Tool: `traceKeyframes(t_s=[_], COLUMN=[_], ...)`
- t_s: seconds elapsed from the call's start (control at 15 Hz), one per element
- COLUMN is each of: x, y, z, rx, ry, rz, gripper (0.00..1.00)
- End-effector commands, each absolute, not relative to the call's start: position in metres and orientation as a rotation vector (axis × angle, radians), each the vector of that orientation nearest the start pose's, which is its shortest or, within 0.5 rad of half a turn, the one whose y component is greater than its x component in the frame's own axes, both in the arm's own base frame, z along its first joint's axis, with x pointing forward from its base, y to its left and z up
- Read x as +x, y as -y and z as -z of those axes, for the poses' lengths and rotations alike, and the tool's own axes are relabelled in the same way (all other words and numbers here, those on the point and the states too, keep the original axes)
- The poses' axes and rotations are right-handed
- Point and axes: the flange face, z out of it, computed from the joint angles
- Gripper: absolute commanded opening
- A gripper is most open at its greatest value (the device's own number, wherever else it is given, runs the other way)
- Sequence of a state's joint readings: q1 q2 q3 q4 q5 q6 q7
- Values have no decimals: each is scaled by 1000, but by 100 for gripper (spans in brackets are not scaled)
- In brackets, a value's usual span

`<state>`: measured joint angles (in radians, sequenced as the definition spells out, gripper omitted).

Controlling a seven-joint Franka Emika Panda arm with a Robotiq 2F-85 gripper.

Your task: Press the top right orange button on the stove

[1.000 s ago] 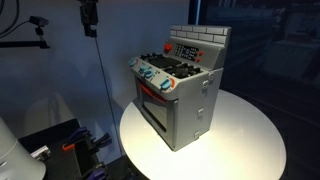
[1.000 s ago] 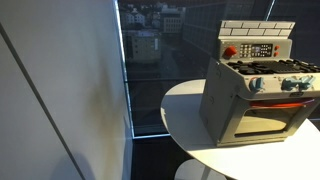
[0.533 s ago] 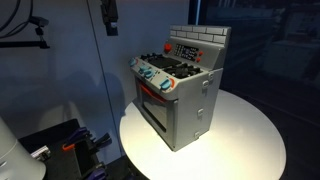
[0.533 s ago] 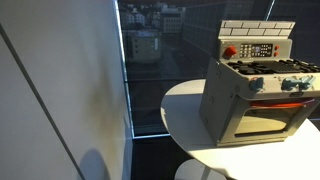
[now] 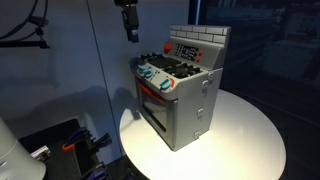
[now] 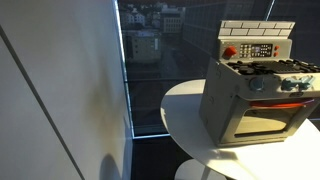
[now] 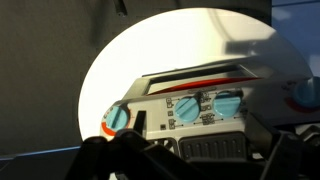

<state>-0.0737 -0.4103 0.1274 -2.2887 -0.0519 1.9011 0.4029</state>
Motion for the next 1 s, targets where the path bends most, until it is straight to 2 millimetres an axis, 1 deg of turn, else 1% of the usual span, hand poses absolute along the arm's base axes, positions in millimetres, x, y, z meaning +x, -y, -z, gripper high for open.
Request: traceKeyframes(t_s=[0.0, 0.47, 0.6, 0.67, 0.93], x=[432, 434, 436, 435, 440], y=[-23, -24, -22, -20, -12], z=[-511, -514, -518, -523, -529], rx=[-3184, -3181, -3174, -3171, -3146], ry=[-563, -574, -579, -581, -596], rz=[63, 72, 112, 129, 174], gripper=[100, 100, 100, 100, 100])
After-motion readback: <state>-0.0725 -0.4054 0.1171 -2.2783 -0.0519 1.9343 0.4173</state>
